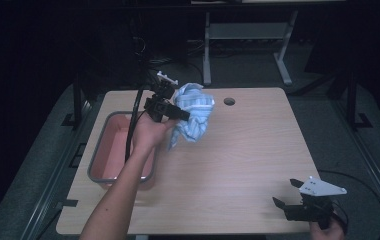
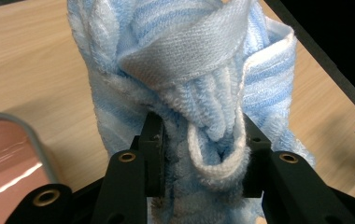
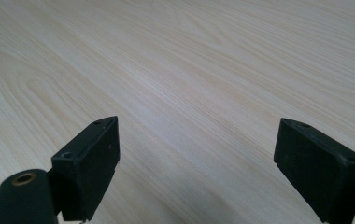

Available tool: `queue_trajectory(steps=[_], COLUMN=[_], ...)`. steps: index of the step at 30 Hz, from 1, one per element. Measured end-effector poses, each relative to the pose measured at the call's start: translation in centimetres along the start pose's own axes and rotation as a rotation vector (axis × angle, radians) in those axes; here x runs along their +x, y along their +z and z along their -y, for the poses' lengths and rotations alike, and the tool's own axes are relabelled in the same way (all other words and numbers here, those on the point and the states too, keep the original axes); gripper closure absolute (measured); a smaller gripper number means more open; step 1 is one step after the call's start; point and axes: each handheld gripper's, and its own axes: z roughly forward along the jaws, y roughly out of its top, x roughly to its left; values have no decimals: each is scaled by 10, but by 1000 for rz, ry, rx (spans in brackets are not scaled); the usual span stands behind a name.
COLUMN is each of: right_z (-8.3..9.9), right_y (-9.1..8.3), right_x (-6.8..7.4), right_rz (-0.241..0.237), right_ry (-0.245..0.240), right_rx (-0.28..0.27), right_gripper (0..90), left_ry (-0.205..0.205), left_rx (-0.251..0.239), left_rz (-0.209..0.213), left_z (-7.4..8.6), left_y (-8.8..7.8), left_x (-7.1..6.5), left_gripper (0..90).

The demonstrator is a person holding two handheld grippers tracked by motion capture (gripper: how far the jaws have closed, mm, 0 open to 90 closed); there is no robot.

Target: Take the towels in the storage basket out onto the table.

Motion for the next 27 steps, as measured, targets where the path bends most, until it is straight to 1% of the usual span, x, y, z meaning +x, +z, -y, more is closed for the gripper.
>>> queue_trajectory(steps=[1,2,3,4,5,9,13,27], right_z=[0,0,1,1,1,0,1,1], right_y=[-1,-1,-1,-1,-2,-2,-2,-3], right_x=[-1,-1,-1,-1,-1,-1,-1,-2], right_rz=[0,0,1,1,4,5,5,6], right_ry=[1,1,6,6,-2,-3,-3,-2], right_rx=[-5,-5,-2,-2,-8,-10,-10,-9], right_gripper=[137,137,137,137,137,137,137,137], left_ry=[4,4,8,8,15,20,28,33], left_rx=[3,3,7,7,9,9,17,29], left_rz=[6,6,11,11,16,21,27,47], left_z=[-1,-1,-3,-3,-4,-5,-5,-6], left_y=[4,4,7,7,11,15,19,34], left_x=[-4,-4,-7,-7,-11,-15,-19,-26], left_gripper=[619,619,619,619,619,619,619,619])
